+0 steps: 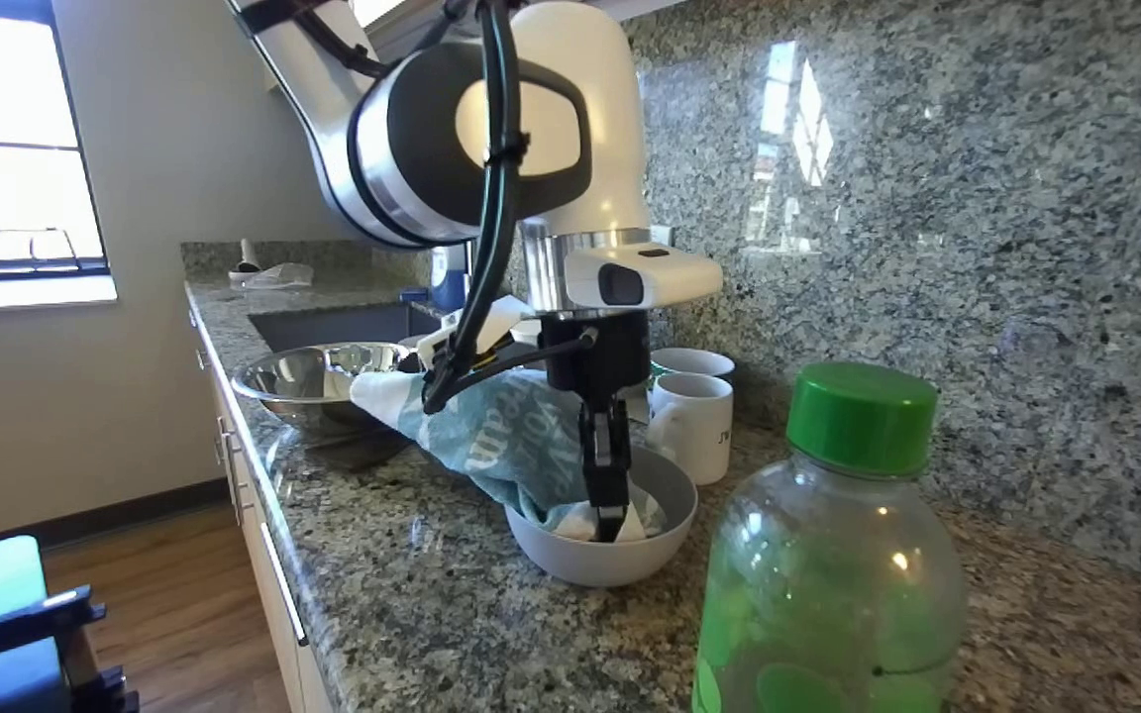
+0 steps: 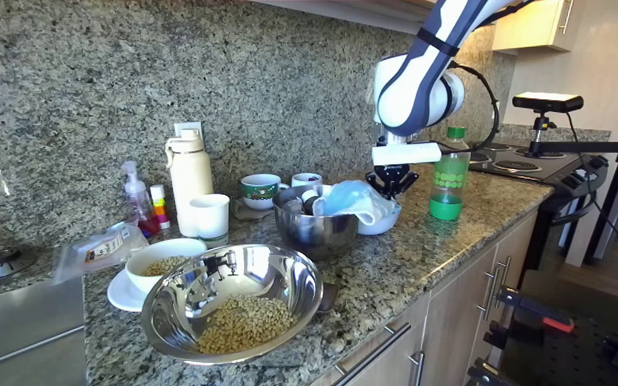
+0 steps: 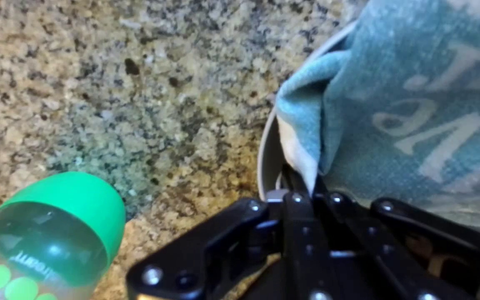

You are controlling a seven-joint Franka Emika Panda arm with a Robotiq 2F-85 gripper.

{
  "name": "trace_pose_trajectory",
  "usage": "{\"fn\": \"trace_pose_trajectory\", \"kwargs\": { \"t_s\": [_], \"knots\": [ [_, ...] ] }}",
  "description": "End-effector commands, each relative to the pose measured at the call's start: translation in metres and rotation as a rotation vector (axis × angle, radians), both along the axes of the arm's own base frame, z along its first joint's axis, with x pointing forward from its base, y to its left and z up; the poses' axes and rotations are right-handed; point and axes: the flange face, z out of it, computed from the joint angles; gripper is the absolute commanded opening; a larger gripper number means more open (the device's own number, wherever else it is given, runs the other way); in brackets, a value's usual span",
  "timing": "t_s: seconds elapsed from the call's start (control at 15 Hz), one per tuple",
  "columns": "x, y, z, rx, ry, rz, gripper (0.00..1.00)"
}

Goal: Use the blue and white towel from the silver bowl to wipe the grey bowl, return the towel to the silver bowl on the left

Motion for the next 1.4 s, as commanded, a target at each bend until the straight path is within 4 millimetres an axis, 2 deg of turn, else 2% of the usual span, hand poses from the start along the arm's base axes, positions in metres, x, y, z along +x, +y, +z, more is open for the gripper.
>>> {"fn": "trace_pose_trajectory", "kwargs": {
  "t_s": [0.0, 0.53, 0.93, 1.33],
  "knots": [
    [0.003, -0.005, 0.013, -0.057, -0.057, -0.059, 0.01],
    [0.001, -0.005, 0.044, -0.048, -0.152, -0.122, 0.01],
    [-0.005, 0.000, 0.101, -0.024, -0.243, -0.082, 0.01],
    [0.010, 0.034, 0.161, -0.023, -0.346, 0.044, 0.01]
  ]
}}
